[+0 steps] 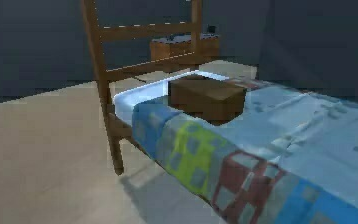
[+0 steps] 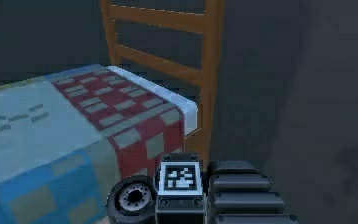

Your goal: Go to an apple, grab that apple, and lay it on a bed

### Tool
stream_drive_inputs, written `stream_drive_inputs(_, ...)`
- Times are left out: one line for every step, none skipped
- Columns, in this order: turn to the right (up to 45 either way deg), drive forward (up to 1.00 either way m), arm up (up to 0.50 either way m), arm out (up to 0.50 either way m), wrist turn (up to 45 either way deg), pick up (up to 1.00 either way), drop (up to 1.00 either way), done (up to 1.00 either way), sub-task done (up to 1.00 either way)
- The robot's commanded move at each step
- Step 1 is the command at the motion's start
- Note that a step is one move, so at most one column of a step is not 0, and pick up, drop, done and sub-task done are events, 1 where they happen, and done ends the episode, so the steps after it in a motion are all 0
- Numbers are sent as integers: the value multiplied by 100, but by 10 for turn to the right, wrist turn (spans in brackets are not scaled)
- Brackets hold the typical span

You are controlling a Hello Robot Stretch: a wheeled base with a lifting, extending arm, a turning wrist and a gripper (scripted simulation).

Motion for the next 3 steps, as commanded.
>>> stream_drive_inputs(-420,0,0,0,0,0,0,0,0)
stream_drive_inputs(-450,0,0,0,0,0,0,0,0)
stream_drive_inputs(-450,0,0,0,0,0,0,0,0)
